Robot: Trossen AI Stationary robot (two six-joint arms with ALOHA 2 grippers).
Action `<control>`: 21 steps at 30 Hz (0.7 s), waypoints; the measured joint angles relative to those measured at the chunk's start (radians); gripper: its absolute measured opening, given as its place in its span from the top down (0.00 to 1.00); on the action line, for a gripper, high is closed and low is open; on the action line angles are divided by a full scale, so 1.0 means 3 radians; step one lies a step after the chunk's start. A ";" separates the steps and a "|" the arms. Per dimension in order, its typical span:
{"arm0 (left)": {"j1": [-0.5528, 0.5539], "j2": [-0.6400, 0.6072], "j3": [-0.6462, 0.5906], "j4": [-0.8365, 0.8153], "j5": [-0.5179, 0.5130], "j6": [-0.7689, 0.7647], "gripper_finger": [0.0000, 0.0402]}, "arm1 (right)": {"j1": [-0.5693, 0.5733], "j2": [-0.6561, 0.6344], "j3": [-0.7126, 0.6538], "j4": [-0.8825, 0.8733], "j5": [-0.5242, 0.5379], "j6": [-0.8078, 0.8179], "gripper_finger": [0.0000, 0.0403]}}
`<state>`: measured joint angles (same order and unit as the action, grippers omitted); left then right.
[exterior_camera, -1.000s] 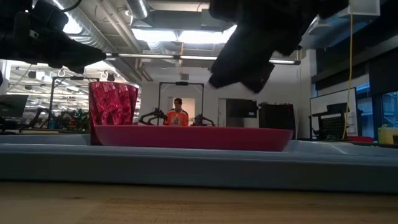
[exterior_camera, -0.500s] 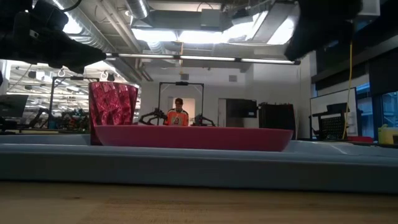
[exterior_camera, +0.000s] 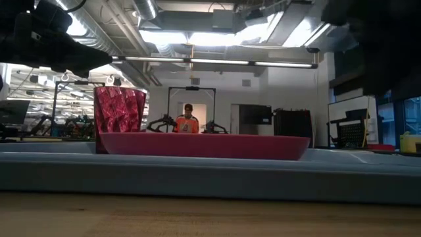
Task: Pick and place plate/cup/fork/spoon on tray
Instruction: Put the orange spoon on the blue serving tray to the right of the pink plate
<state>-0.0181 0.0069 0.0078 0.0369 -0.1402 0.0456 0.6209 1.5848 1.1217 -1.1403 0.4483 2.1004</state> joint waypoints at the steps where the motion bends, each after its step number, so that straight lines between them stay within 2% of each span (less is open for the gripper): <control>1: 0.0001 0.0000 0.0000 0.0001 0.0000 0.0000 0.79 | 0.0000 0.0026 0.0000 -0.0094 -0.0019 0.0114 0.82; 4: 0.0000 0.0000 0.0000 0.0001 0.0000 0.0001 0.79 | -0.0002 0.0113 0.0000 -0.0221 -0.0066 0.0303 0.82; 9: 0.0001 -0.0001 0.0000 0.0001 0.0000 0.0001 0.79 | -0.0003 0.0239 0.0000 -0.0183 -0.0366 0.0372 0.81; 14: 0.0000 -0.0001 0.0000 0.0001 0.0000 0.0000 0.79 | -0.0005 0.0177 -0.0171 -0.0142 -0.0364 0.0503 0.81; 21: 0.0000 0.0000 0.0000 0.0001 0.0000 0.0001 0.79 | -0.0004 -0.0428 -0.1146 0.1108 -0.0339 0.0490 0.81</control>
<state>-0.0180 0.0070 0.0078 0.0372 -0.1402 0.0460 0.6197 1.4565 0.7779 -0.8079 0.3466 2.2474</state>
